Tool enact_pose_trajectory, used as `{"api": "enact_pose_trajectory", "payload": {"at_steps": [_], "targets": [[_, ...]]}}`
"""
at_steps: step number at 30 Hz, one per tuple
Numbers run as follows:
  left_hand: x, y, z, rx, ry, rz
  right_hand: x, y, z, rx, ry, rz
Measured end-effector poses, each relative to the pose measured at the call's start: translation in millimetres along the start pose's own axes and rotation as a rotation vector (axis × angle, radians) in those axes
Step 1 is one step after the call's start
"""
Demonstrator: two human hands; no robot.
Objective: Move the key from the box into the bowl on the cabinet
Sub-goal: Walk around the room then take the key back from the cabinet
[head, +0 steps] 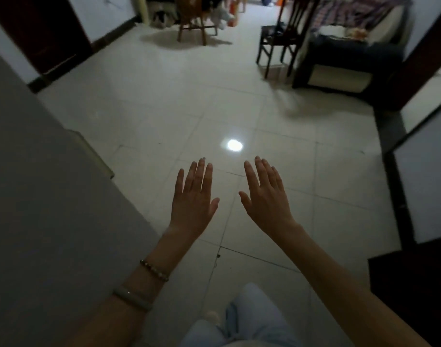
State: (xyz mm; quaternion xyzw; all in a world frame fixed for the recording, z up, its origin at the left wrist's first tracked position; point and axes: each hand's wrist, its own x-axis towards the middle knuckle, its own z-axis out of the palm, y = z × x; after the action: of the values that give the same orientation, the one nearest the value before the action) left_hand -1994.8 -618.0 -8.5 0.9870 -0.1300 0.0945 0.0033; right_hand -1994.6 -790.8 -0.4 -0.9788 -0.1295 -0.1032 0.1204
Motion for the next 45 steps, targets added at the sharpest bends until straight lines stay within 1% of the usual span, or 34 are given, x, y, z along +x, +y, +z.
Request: {"api": "enact_pose_trajectory", "payload": {"at_steps": [7, 13, 20, 25, 31, 37, 45], "targets": [[85.2, 54.4, 24.6, -0.102, -0.008, 0.248, 10.0, 74.6, -8.6, -0.097, 0.041, 0.240], [183.2, 110.6, 43.9, -0.156, -0.008, 0.401, 45.5, 160.3, -18.6, -0.172, 0.071, 0.395], [299.2, 179.8, 54.3, -0.181, 0.013, 0.512, 95.9, 261.2, -43.5, -0.206, 0.106, 0.537], [359.2, 220.5, 66.7, -0.203, 0.021, 0.579, 119.7, 313.8, -47.5, -0.236, 0.080, 0.604], [437.9, 265.8, 91.5, -0.217, -0.002, 0.668, 152.1, 379.4, -54.0, -0.269, 0.119, 0.728], [540.1, 322.8, 115.0, -0.223, 0.021, 0.816, 200.4, 457.6, -51.1, -0.274, 0.139, 0.862], [677.5, 392.1, 120.4, -0.197, 0.039, 1.081, 270.7, 545.1, -63.7, -0.283, 0.220, 1.086]]}}
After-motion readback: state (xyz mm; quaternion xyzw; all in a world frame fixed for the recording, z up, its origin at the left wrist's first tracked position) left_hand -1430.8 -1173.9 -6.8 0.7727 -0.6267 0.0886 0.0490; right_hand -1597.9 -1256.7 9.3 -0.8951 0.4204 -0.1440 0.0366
